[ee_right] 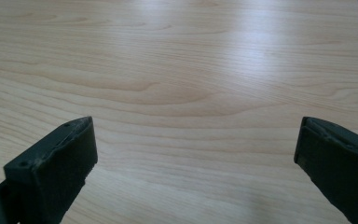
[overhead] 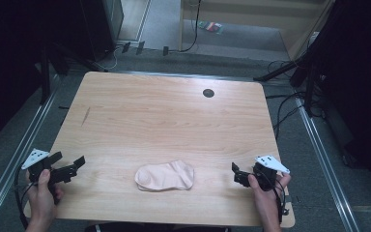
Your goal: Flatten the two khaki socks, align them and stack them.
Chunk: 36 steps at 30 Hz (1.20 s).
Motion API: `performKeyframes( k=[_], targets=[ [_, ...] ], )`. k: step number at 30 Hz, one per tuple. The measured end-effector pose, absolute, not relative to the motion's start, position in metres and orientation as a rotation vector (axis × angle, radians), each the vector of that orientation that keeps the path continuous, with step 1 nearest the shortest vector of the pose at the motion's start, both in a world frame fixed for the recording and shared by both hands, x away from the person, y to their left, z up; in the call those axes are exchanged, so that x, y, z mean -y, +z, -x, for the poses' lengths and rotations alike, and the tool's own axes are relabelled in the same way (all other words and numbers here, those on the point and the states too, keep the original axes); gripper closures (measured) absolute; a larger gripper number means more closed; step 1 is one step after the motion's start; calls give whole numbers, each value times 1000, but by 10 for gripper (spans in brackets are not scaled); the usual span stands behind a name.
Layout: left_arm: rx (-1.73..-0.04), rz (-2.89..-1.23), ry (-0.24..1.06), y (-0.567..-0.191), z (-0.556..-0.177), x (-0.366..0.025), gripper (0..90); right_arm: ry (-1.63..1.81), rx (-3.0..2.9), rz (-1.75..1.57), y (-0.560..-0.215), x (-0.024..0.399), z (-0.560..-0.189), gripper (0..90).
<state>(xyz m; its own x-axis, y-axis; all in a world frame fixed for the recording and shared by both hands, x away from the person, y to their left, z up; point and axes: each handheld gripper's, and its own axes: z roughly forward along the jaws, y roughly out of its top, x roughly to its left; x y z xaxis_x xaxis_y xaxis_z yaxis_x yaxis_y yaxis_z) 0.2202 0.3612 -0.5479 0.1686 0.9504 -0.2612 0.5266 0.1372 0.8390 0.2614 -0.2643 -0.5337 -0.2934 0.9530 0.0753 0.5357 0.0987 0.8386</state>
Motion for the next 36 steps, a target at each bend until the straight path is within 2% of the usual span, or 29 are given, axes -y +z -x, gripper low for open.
performKeyframes(
  k=[15,25,36],
  targets=[
    [-1523,-1514,616,-550,-209,-393,14,1044,-1815,-1539,-545,323,-241,0],
    [-1534,-1499,621,-551,-198,-410,14,1025,-1798,-1564,-546,339,-229,0],
    [-1517,-1518,618,-554,-202,-404,14,1074,-1773,-1606,-548,342,-229,0]
  ],
)
